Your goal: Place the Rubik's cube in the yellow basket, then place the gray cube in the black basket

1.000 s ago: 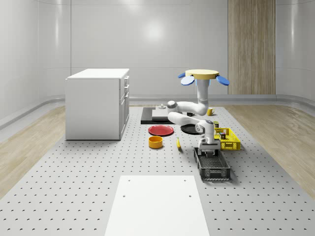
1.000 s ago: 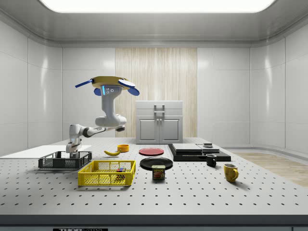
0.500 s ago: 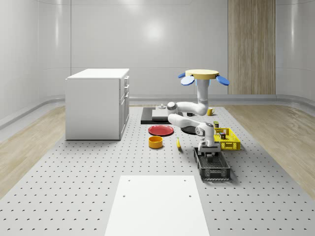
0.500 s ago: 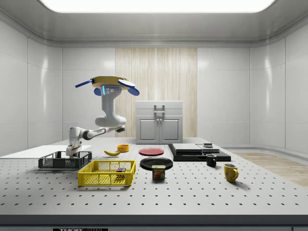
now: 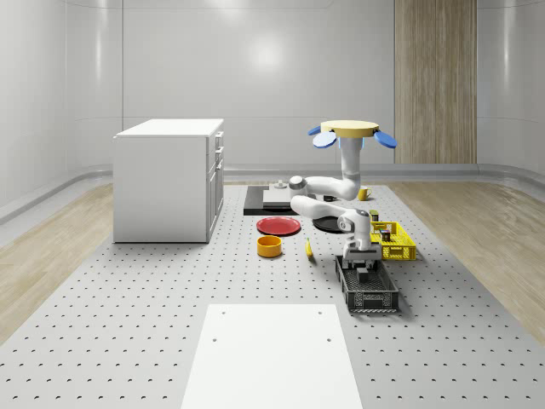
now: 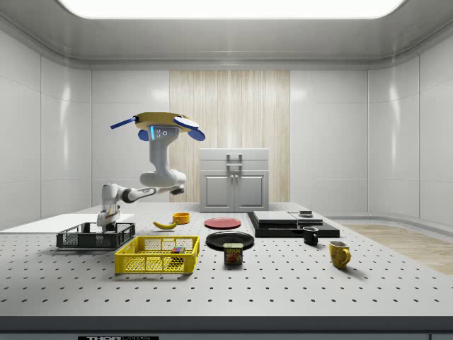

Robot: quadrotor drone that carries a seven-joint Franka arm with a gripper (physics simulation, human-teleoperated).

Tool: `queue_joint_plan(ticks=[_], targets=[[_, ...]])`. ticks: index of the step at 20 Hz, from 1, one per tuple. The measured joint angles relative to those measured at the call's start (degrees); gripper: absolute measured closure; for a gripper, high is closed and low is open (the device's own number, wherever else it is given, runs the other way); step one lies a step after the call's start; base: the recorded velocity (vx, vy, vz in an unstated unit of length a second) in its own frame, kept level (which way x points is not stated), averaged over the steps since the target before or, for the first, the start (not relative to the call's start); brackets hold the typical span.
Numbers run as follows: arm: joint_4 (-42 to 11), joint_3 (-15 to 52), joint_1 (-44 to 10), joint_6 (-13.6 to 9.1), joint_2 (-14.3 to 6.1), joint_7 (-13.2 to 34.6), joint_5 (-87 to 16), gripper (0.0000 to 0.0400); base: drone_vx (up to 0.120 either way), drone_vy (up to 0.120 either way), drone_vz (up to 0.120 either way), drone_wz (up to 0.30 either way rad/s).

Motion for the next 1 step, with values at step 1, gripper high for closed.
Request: queue_joint_plan(ticks=[1], targets=[[-0.1,0.1,0.0,-0.1,0.0,0.0,0.1,0.0006,0.0,0.0,0.0,0.0]])
